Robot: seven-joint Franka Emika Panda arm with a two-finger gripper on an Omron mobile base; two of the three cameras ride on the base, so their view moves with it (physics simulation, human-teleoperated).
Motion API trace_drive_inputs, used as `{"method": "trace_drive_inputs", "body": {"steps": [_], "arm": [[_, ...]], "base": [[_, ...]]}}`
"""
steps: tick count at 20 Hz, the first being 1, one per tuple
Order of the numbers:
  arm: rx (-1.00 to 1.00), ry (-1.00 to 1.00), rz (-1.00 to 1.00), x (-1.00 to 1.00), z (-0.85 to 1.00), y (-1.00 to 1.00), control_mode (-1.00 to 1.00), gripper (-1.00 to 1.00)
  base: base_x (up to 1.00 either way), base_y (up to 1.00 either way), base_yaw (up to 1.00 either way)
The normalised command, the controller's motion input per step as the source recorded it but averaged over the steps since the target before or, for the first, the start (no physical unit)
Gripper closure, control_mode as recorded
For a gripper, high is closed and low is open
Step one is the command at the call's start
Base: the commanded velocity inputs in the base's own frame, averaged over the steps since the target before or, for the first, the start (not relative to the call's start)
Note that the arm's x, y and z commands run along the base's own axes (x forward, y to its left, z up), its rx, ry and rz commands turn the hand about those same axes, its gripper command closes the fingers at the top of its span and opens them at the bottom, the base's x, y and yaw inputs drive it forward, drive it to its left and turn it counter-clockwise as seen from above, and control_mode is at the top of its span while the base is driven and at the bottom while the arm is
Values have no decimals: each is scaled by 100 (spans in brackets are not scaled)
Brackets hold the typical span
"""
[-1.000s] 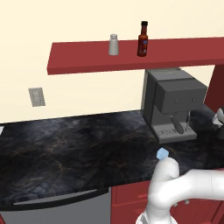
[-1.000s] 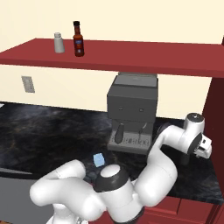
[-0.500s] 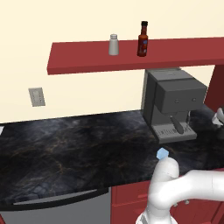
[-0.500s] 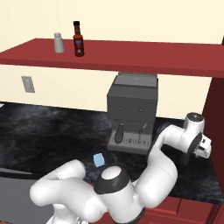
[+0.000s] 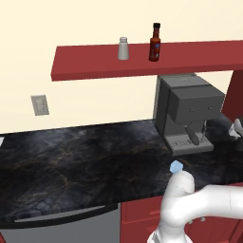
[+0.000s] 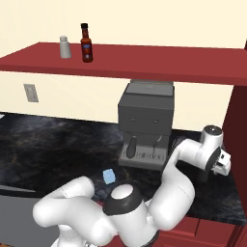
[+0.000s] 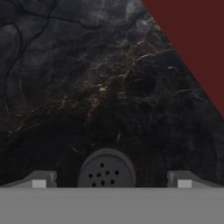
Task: There are various items on the counter. Only move the condiments/shakers into the cabinet.
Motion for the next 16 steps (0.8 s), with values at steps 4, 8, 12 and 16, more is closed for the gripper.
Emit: {"method": "trace_drive_inputs", "body": {"steps": [4, 8, 12, 16], "arm": [[0, 0, 0, -11, -15, 0, -100, -100], [0, 0, 0, -1, -2, 0, -100, 100], [0, 0, 0, 0, 0, 0, -100, 100], [0, -3, 0, 0, 0, 0, -100, 100]], "base": [[0, 0, 0], [0, 0, 0], [0, 0, 0], [0, 0, 0]]}}
